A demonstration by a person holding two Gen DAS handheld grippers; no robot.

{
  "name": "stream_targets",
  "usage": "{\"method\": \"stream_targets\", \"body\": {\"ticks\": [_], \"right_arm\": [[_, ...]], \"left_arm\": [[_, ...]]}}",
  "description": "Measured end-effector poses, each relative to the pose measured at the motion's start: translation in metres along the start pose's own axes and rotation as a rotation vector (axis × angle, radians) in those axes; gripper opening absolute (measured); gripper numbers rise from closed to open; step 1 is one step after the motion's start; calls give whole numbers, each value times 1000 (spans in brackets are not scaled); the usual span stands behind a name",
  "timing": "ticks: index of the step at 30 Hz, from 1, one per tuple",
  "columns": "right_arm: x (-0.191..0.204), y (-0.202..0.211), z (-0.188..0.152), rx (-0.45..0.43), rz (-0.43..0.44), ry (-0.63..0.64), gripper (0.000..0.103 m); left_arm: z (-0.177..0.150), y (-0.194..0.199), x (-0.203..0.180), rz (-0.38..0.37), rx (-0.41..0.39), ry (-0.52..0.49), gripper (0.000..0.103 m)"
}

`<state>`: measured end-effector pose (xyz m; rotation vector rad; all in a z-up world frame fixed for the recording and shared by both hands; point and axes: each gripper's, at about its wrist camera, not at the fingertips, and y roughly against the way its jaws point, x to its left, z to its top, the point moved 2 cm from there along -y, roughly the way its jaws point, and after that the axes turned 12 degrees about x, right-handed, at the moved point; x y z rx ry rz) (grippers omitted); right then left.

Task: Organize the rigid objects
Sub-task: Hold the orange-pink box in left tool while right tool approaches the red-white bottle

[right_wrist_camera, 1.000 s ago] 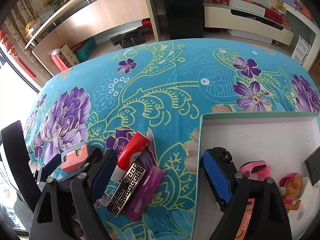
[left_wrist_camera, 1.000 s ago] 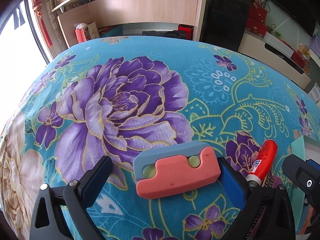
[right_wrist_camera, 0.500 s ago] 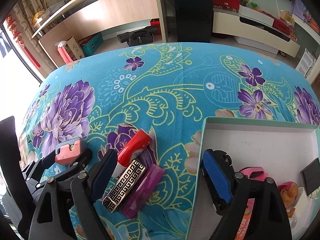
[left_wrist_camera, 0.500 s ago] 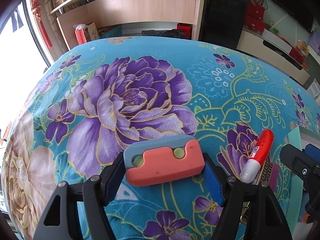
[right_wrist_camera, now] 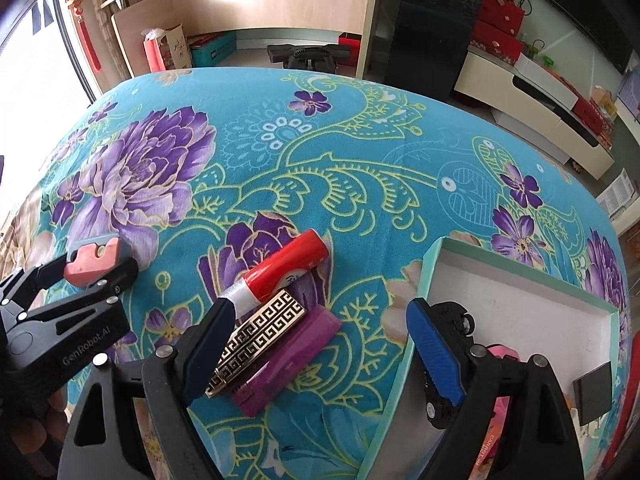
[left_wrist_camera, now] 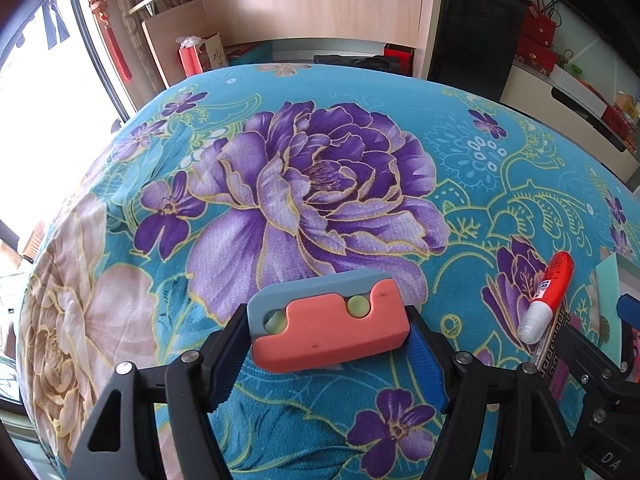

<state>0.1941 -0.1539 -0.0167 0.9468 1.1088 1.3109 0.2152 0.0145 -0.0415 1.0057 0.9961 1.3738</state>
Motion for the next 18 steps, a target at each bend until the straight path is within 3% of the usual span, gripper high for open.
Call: {"method": "stream_targets", "body": {"ticks": [5, 18], "right_arm": [[10, -8, -2, 27, -72, 52, 88], [22, -27, 2, 32, -65, 74, 88]], "left_arm": [[1, 4, 3, -11, -8, 12, 76], [1, -1, 12, -18, 9, 39, 76]]}}
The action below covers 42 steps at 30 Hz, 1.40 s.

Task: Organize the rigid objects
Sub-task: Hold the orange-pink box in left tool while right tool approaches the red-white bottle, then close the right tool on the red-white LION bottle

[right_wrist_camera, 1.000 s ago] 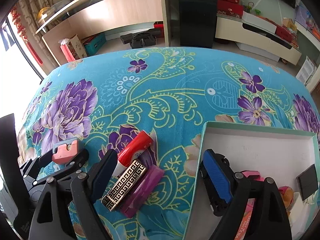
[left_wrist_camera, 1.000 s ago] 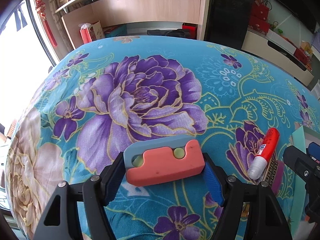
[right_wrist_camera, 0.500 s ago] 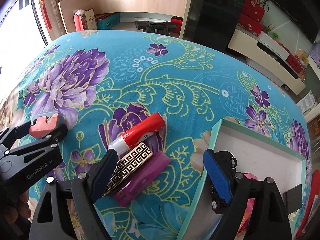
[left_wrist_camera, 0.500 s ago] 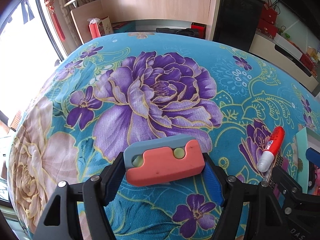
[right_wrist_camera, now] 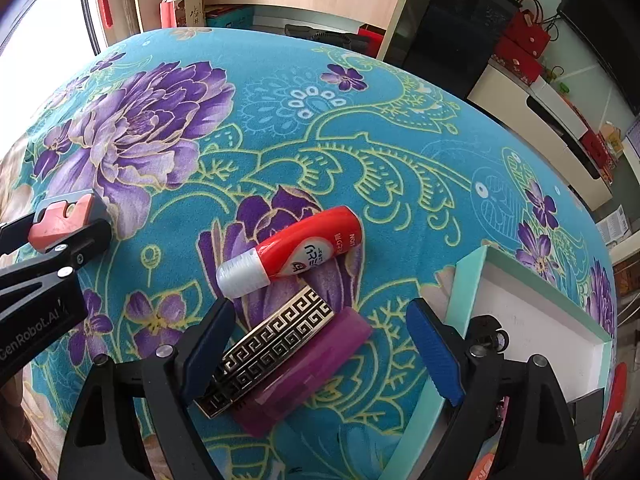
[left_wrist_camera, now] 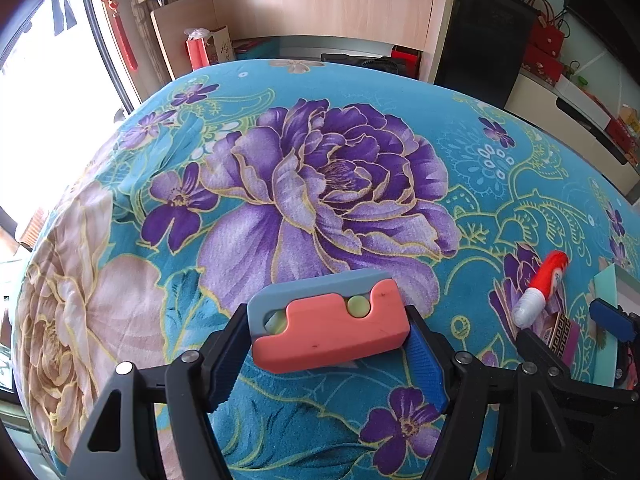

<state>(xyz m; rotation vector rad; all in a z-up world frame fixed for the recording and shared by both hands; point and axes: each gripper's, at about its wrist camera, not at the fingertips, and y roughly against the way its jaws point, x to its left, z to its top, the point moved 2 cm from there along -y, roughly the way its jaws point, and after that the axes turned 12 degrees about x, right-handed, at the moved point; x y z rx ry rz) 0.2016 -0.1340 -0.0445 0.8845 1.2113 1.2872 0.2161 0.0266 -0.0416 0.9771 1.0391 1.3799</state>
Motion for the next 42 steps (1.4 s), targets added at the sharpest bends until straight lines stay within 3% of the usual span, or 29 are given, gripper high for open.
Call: {"method": "stream_targets", "body": {"ticks": [8, 11, 27, 29, 34, 42], "right_arm": [[0, 1, 14, -83, 46, 5, 88], [9, 5, 16, -99, 27, 40, 88], [5, -9, 29, -116, 89, 5, 88], [5, -10, 29, -118, 105, 5, 86], [9, -6, 26, -126, 142, 21, 61], [8, -3, 24, -125, 144, 8, 60]], "left_arm": [[0, -1, 3, -6, 6, 13, 76], [-1, -2, 4, 4, 9, 16, 76], [-1, -3, 7, -14, 14, 27, 76], [-1, -3, 7, -12, 14, 26, 76], [-1, -3, 6, -4, 14, 22, 76], [-1, -3, 6, -9, 15, 22, 76]]}}
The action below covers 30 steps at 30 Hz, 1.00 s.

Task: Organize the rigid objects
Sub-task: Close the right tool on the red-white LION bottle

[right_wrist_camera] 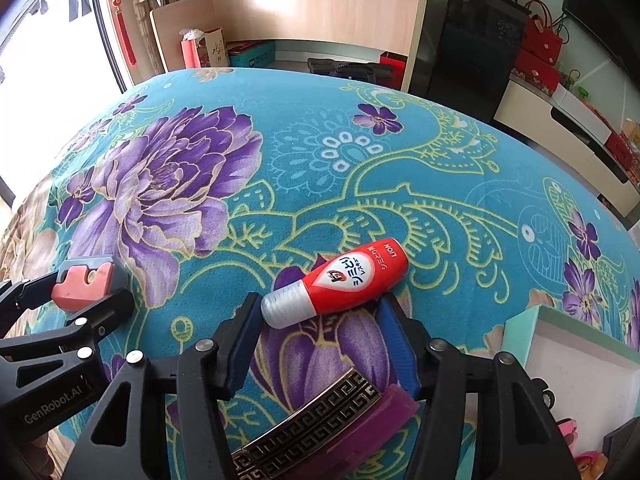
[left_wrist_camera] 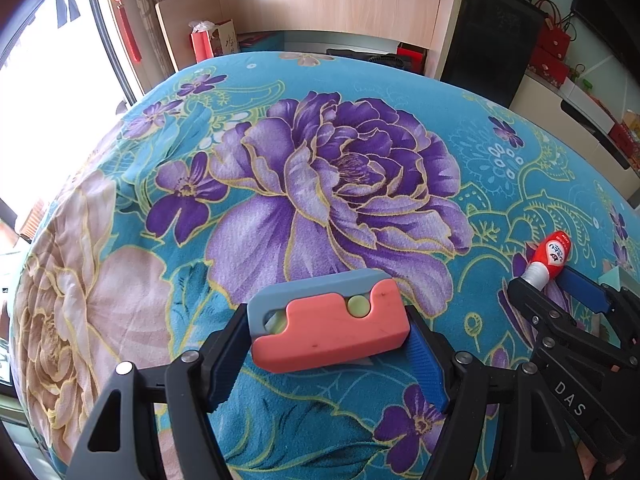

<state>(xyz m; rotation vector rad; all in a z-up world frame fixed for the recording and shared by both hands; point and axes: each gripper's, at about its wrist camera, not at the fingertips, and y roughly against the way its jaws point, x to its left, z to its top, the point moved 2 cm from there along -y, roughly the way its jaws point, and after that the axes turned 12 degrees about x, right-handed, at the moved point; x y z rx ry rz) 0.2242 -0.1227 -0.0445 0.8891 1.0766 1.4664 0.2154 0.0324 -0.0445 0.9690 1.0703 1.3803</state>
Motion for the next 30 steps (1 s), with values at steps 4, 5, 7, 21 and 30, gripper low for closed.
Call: {"method": "stream_targets", "body": {"ticks": [4, 5, 7, 21, 30], "right_arm": [[-2, 7, -5, 34, -9, 14, 60], [-2, 10, -7, 34, -27, 22, 60], [-4, 14, -9, 40, -58, 22, 60], [-8, 13, -14, 79, -210, 52, 60], [1, 6, 3, 34, -166, 77, 60]], "left_arm": [[0, 0, 1, -7, 0, 2, 76], [0, 1, 1, -10, -1, 2, 76], [0, 1, 2, -16, -1, 3, 76], [0, 0, 4, -45, 2, 20, 76], [1, -1, 5, -45, 2, 22, 76]]}}
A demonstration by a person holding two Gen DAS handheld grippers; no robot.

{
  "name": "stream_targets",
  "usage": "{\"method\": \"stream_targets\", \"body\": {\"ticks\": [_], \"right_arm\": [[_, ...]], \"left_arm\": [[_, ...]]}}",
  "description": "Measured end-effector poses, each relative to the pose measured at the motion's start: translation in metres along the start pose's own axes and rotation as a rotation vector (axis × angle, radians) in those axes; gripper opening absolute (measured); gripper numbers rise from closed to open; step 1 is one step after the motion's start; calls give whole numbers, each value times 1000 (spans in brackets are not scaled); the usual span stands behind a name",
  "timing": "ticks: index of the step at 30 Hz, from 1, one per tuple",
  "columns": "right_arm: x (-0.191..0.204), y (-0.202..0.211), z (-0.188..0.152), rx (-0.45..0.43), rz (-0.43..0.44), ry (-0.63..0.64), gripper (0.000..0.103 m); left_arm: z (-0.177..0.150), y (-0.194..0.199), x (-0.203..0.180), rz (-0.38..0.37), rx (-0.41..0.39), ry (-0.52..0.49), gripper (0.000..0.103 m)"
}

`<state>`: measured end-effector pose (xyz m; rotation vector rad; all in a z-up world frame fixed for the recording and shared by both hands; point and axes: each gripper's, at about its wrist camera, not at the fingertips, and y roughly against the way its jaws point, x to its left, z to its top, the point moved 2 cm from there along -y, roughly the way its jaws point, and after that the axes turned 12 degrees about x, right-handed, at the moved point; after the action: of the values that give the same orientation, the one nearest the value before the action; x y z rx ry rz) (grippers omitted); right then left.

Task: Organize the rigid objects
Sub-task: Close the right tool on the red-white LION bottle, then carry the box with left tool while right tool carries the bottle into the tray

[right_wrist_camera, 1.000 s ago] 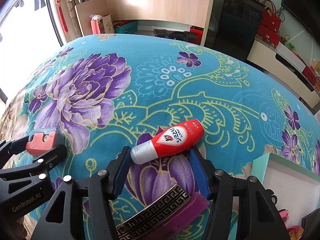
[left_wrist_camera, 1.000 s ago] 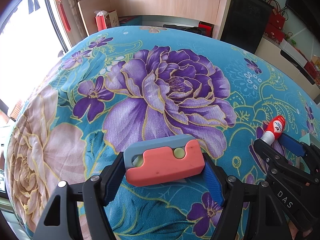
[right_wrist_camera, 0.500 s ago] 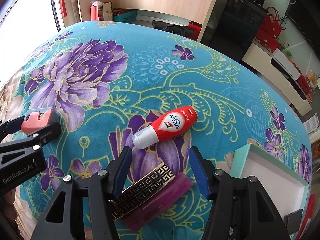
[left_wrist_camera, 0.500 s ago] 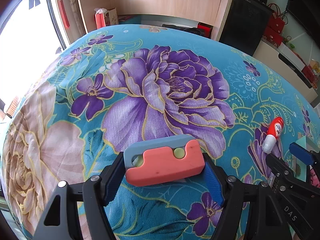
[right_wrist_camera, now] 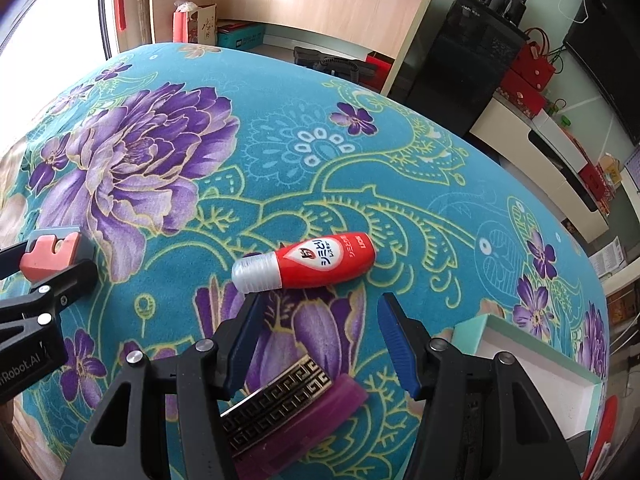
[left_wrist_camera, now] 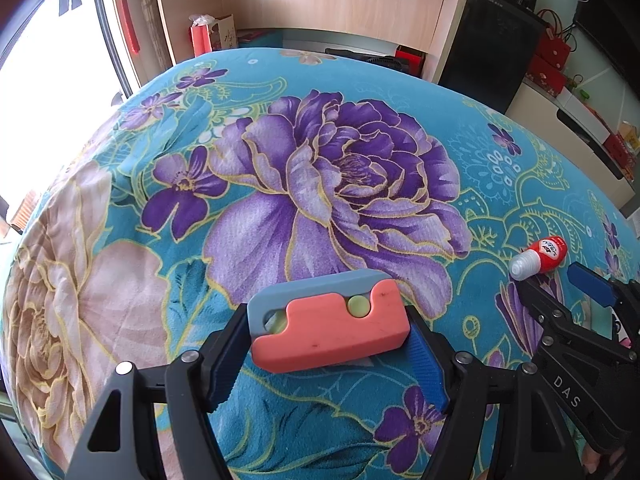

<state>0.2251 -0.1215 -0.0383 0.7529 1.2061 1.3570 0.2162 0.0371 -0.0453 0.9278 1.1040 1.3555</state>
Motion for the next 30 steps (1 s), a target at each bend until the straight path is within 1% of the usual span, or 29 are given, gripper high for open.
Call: {"method": "stream_targets", "body": {"ticks": [2, 4, 5, 12, 15, 18, 20, 25, 30], "right_arm": [[0, -2, 6, -10, 9, -5, 62], [-1, -6, 12, -5, 33, -16, 68], [-2, -7, 15, -6, 43, -22, 69], [-16, -19, 30, 0, 142, -84, 71], [-18, -22, 34, 6, 155, -89, 83], [-22, -26, 39, 17, 197, -111, 83], [-25, -29, 42, 17, 206, -125, 83], [-29, -32, 51, 16, 196, -120, 83], [-16, -32, 53, 9, 180, -107, 83]], "left_arm": [[0, 0, 0, 1, 0, -1, 76], [0, 0, 0, 1, 0, -1, 76], [0, 0, 0, 2, 0, -1, 76], [1, -1, 1, 2, -1, -2, 76], [1, -2, 1, 1, -1, 0, 76], [2, -2, 1, 4, -1, -2, 76], [2, -2, 1, 4, -1, -2, 76], [2, -3, 1, 5, -1, -2, 76], [1, -3, 2, 4, -3, -3, 76]]}}
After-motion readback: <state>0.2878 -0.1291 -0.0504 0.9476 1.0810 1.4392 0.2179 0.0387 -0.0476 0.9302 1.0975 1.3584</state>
